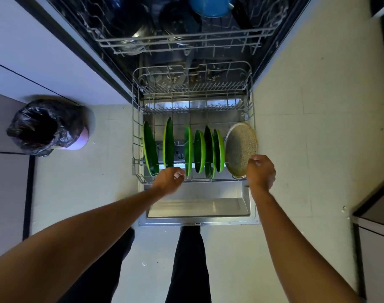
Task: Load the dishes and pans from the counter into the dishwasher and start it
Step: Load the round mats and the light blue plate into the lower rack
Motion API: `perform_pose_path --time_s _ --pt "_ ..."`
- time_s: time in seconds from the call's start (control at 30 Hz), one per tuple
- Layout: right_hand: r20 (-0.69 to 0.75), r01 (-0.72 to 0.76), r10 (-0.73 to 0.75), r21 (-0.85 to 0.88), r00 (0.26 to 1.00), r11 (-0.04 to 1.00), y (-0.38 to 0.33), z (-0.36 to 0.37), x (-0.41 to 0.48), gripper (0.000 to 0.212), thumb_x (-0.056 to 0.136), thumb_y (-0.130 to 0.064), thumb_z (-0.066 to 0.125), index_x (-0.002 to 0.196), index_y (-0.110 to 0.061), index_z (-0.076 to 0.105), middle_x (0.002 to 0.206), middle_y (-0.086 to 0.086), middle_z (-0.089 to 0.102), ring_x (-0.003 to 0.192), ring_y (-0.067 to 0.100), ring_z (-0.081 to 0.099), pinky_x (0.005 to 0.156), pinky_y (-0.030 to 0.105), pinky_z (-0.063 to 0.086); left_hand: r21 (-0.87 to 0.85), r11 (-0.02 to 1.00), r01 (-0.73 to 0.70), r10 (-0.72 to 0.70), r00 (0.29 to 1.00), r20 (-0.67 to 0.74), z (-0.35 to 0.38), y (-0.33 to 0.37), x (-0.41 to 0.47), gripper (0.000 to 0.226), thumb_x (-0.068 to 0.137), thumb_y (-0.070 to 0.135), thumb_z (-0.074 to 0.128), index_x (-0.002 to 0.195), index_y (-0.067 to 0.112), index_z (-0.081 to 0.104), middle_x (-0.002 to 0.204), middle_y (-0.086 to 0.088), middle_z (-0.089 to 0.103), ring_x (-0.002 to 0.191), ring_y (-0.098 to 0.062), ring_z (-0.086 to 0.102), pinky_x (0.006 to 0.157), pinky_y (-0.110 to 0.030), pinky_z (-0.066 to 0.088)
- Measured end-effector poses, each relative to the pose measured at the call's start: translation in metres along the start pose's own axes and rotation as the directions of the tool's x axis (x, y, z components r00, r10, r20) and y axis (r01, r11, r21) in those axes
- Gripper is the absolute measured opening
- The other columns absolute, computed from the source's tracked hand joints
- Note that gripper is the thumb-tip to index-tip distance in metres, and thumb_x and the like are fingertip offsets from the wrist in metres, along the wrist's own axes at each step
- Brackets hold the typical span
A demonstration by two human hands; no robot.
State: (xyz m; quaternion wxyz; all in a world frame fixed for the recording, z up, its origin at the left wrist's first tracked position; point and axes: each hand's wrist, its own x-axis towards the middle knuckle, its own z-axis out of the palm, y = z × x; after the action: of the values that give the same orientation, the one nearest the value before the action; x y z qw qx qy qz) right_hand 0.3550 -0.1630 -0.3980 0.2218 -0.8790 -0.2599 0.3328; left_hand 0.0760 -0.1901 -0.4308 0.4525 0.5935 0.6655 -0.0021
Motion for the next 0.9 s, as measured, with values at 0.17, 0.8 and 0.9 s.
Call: perform_pose_path --time_s 0.17,0.8,0.9 --pt "0.207 0.150 -0.115 -0.159 0.972 0.976 -0.023 0.036 -0.055 0.019 0.092 -0.020 0.058 0.102 -0.022 0.074 0.104 0.006 0.073 0.098 0.032 0.065 0.076 0.029 0.044 -0.025 0.999 -0.042 0.042 0.999 -0.018 -0.054 -0.040 -0.023 0.021 0.095 0.022 0.056 0.104 0.014 0.074 0.105 -0.007 0.073 0.094 -0.023 0.067 0.080 -0.028 0.050" --pt "0.669 0.860 -0.691 0.149 0.276 0.488 -0.360 0.332 -0.578 0.009 0.085 -0.026 0.066 0.088 -0.032 0.072 0.087 -0.003 0.075 0.085 0.021 0.069 0.080 0.035 0.054 -0.243 0.969 -0.044 -0.161 0.631 -0.759 -0.494 -0.385 -0.354 0.013 0.090 0.022 0.063 0.096 0.021 0.075 0.086 0.013 0.068 0.077 0.001 0.059 0.071 -0.013 0.043" --pt "0.656 0.888 -0.749 0.284 0.095 0.361 -0.419 0.372 -0.678 0.010 0.087 -0.023 0.067 0.087 -0.032 0.071 0.086 -0.007 0.075 0.086 0.018 0.070 0.082 0.033 0.054 -0.163 0.987 0.011 -0.153 0.420 -0.895 -0.554 -0.438 -0.436 0.017 0.088 0.024 0.059 0.096 0.019 0.074 0.092 0.011 0.069 0.088 -0.009 0.060 0.079 -0.023 0.047"
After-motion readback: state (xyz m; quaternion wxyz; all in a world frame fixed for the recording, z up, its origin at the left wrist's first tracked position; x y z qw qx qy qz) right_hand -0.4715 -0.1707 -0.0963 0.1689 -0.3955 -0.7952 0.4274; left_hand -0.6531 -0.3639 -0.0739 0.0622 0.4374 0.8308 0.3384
